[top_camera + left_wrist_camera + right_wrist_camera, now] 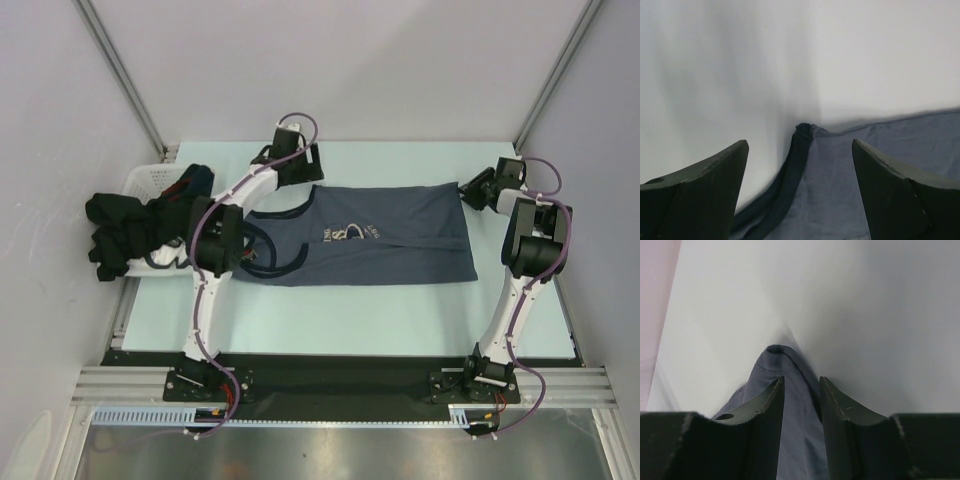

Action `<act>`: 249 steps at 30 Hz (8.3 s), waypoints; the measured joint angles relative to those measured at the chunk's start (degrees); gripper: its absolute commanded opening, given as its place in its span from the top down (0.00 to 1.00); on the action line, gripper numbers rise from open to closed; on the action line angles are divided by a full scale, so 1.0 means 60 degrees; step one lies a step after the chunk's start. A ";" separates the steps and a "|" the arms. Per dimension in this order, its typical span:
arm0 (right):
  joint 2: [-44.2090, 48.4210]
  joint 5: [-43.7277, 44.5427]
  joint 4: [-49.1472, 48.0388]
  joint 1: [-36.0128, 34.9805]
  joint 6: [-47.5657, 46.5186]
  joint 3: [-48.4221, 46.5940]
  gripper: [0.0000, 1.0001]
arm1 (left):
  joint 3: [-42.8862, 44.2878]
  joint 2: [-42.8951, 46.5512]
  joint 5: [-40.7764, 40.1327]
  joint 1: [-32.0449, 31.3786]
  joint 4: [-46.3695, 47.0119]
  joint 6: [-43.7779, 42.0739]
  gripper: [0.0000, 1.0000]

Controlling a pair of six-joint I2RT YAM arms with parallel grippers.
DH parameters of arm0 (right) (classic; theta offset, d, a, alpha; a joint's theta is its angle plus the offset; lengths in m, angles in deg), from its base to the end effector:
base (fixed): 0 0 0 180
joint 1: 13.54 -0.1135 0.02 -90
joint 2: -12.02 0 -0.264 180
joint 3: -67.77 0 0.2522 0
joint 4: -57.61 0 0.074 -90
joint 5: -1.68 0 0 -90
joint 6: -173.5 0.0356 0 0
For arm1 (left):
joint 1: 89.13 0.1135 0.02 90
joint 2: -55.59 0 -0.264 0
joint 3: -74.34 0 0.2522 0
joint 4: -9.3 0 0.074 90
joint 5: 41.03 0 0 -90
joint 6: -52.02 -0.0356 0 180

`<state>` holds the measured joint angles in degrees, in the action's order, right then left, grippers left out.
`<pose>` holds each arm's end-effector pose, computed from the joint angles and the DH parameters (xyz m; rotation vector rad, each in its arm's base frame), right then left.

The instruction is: Fold and stack the tank tops

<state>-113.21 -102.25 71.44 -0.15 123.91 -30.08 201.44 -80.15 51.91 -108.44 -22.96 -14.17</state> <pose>0.4669 -0.1023 0.1416 0.9335 2.1237 0.5205 0.5102 -0.1807 0.1881 -0.0640 2.3237 -0.4456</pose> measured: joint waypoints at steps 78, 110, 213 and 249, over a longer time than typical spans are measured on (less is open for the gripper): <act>-0.0127 -0.0444 -0.0973 -0.0200 -0.0240 -0.0026 1.00 | 0.2331 -0.1173 -0.0149 -0.0208 -0.1814 -0.0455 0.37; 0.0543 -0.0597 -0.0696 -0.0091 -0.0528 0.0168 1.00 | -0.0448 0.0543 -0.0029 -0.0288 0.0543 -0.0736 0.96; 0.8947 0.2350 0.0310 -0.0299 -0.0973 0.8076 0.40 | -1.2888 1.0182 -0.4200 -0.3075 0.3450 0.2065 0.00; 0.8692 0.3993 0.3668 -0.4386 0.1621 0.8455 0.89 | -0.6109 0.3228 -0.3534 -0.0685 0.1734 0.4076 0.03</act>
<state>-61.06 -78.30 93.45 -26.47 133.63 20.65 164.79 -60.78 30.71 -112.55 -12.56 10.29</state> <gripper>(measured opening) 0.112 0.986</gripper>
